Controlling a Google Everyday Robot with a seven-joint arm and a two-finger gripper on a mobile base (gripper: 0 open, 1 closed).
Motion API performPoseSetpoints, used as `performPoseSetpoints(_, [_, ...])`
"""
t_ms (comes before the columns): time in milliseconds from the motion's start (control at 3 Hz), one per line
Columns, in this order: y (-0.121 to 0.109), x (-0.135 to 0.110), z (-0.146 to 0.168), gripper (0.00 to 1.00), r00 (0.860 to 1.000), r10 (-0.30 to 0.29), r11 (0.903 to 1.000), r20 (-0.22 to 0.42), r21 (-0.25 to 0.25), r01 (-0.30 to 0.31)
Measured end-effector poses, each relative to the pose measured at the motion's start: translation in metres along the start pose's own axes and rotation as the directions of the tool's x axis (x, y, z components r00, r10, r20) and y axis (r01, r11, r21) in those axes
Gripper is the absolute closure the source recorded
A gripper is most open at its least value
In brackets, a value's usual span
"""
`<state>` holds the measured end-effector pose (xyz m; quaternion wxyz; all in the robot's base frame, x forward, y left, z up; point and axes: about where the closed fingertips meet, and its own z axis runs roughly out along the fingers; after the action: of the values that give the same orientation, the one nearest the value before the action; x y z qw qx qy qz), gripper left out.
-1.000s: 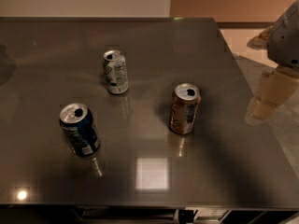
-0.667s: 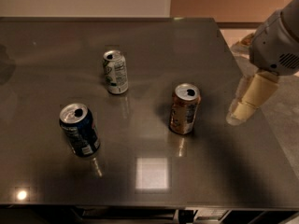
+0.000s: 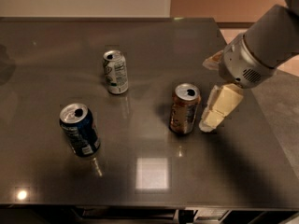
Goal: Move orange can near 7up can
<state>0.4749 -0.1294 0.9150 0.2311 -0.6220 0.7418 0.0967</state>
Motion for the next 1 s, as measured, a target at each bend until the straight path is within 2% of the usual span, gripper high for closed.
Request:
performPoseSetpoints(667, [0.007,-0.017,0.028,0.00,0.998,-0.010,0.9983,0.063,-0.057,0.013])
performPoseSetpoints(1000, [0.012,-0.027,0.034,0.18,0.996,-0.026,0.9971,0.082,-0.069,0.031])
